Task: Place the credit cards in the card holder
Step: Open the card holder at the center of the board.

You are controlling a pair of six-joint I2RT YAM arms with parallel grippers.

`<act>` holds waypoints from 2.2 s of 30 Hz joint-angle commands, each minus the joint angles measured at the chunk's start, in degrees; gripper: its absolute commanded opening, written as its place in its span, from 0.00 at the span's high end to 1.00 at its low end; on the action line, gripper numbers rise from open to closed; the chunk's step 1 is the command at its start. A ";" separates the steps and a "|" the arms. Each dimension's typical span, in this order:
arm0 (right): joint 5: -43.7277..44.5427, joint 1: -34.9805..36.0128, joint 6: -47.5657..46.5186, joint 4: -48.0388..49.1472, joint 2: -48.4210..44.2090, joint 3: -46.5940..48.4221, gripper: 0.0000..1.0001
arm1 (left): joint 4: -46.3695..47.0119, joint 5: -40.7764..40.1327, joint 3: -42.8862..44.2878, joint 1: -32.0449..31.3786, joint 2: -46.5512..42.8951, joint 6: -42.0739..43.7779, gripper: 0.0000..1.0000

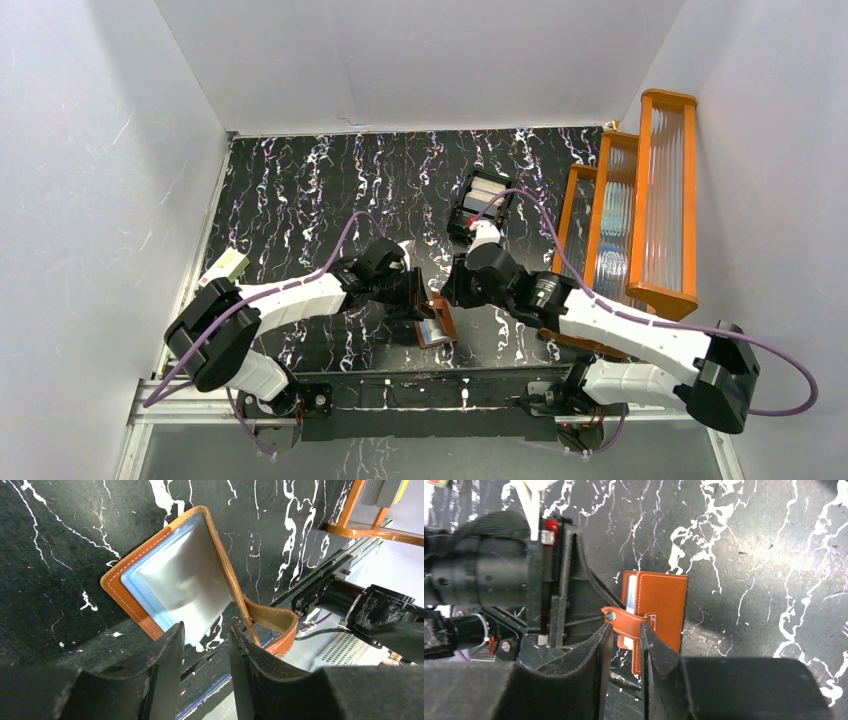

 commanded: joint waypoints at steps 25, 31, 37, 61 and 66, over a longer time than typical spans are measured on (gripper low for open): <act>-2.27 -0.23 -4.53 -7.99 0.05 0.71 0.36 | 1.94 1.13 9.73 -0.40 8.04 -1.04 0.61; -3.33 -0.23 -1.48 -9.33 4.05 1.76 0.34 | 0.99 2.32 11.84 -0.35 10.22 -0.07 0.61; -0.02 -0.14 4.98 -11.53 5.63 0.57 0.29 | 1.81 3.13 12.27 -0.33 10.73 -1.10 0.61; 4.19 -0.14 9.89 -10.34 5.24 -2.67 0.94 | -5.93 -1.35 9.60 1.70 4.26 -1.14 0.63; 2.82 -0.18 8.70 -5.23 0.75 -3.51 1.00 | -9.17 -3.33 5.33 3.30 -2.75 -0.52 0.58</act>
